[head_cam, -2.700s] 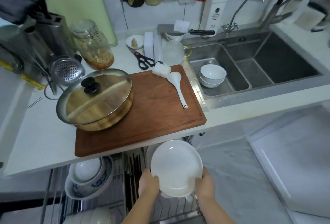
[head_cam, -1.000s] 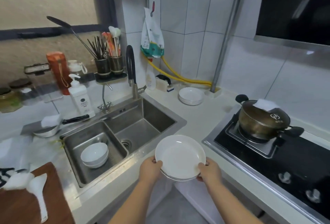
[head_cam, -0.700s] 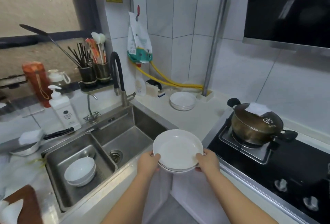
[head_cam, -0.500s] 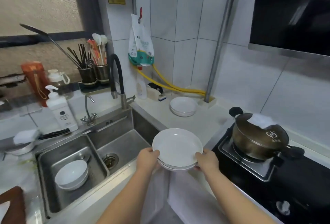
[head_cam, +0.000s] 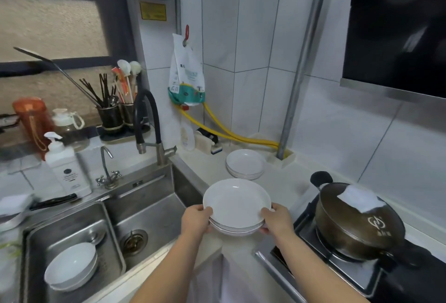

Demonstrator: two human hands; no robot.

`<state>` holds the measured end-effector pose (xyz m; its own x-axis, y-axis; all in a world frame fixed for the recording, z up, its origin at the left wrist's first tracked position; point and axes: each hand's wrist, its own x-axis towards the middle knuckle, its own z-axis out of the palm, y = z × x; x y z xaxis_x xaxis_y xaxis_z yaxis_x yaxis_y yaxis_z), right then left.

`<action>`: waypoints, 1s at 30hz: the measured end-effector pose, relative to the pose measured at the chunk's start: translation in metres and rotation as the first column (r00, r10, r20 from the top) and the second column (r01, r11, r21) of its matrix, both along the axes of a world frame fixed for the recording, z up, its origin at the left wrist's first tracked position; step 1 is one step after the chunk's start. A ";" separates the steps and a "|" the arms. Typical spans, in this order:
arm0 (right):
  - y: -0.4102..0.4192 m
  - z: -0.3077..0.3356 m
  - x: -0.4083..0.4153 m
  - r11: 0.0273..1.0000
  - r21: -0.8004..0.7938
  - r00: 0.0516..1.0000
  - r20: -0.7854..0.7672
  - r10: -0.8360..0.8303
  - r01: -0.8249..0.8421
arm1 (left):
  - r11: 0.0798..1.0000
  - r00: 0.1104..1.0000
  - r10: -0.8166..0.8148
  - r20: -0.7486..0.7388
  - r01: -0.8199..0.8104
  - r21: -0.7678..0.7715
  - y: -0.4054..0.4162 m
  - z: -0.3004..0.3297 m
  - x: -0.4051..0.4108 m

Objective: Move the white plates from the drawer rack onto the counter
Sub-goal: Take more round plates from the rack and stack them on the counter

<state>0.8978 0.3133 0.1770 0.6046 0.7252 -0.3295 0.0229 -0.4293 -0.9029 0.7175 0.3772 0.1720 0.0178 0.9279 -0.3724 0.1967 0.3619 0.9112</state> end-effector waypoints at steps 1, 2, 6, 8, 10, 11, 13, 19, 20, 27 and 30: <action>0.005 0.000 0.001 1.000 0.000 1.000 -0.004 -0.007 0.007 | 1.000 1.000 -0.007 0.013 0.007 -0.011 0.008 0.000 0.002; 0.011 0.001 0.002 1.000 0.000 1.000 -0.002 -0.016 0.016 | 1.000 1.000 -0.015 0.022 0.015 -0.018 0.016 -0.001 0.004; 0.038 0.002 0.005 0.998 0.003 0.998 -0.017 -0.063 0.063 | 0.996 0.994 -0.041 0.098 0.048 -0.072 0.051 -0.005 0.011; 0.052 0.000 0.007 0.996 0.005 0.995 -0.029 -0.094 0.094 | 0.995 0.992 -0.049 0.113 0.058 -0.077 0.069 -0.003 0.016; 0.066 -0.003 0.011 0.993 0.013 0.992 -0.057 -0.117 0.118 | 0.995 0.994 -0.051 0.096 0.059 -0.081 0.089 -0.006 0.020; 0.076 -0.006 0.014 0.990 0.016 0.988 -0.076 -0.135 0.137 | 0.994 0.993 -0.059 0.098 0.068 -0.091 0.102 -0.009 0.024; 0.081 -0.005 0.018 0.987 0.021 0.983 -0.097 -0.155 0.157 | 0.993 0.993 -0.062 0.098 0.072 -0.093 0.112 -0.010 0.029; 0.119 -0.011 0.040 0.976 0.021 0.963 -0.168 -0.210 0.217 | 0.987 0.987 -0.102 0.122 0.116 -0.109 0.152 -0.012 0.054; 0.128 -0.014 0.048 0.975 0.020 0.960 -0.180 -0.215 0.222 | 0.986 0.987 -0.106 0.122 0.120 -0.115 0.163 -0.015 0.062; 0.179 -0.029 0.089 0.976 0.020 0.957 -0.204 -0.207 0.215 | 0.988 0.990 -0.056 0.126 0.073 -0.136 0.211 -0.031 0.102; 0.200 -0.031 0.103 0.980 0.020 0.963 -0.189 -0.192 0.199 | 0.989 0.989 -0.046 0.139 0.065 -0.135 0.230 -0.039 0.116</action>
